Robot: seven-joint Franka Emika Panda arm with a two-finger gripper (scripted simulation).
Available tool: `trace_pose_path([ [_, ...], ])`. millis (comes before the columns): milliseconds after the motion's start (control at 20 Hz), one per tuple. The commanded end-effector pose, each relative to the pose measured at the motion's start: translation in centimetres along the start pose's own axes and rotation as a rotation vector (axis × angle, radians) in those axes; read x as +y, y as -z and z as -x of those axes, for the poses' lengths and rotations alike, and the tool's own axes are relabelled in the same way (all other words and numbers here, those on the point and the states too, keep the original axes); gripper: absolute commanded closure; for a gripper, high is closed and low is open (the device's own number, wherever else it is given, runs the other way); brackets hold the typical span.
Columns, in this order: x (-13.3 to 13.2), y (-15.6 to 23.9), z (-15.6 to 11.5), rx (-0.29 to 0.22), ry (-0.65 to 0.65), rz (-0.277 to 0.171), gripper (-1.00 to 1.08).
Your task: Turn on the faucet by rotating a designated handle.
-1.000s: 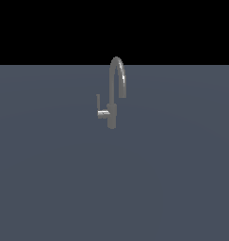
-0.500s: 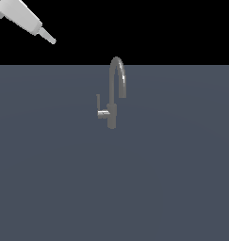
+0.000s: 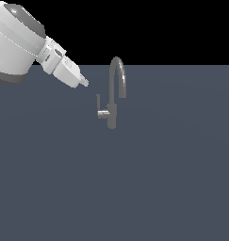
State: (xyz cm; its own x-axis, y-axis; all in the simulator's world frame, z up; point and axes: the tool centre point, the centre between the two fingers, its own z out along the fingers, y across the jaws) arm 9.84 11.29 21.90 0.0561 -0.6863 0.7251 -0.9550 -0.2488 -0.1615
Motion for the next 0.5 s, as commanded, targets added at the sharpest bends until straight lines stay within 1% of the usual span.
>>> trace_pose_path([
  [0,0.4,-2.8,0.7,-0.006,-0.024,0.026,1.08],
  [250,1.1,-6.3,1.4,-0.011,-0.053,0.060,1.08],
  [450,1.3,-7.1,1.5,-0.012,-0.061,0.068,1.08],
])
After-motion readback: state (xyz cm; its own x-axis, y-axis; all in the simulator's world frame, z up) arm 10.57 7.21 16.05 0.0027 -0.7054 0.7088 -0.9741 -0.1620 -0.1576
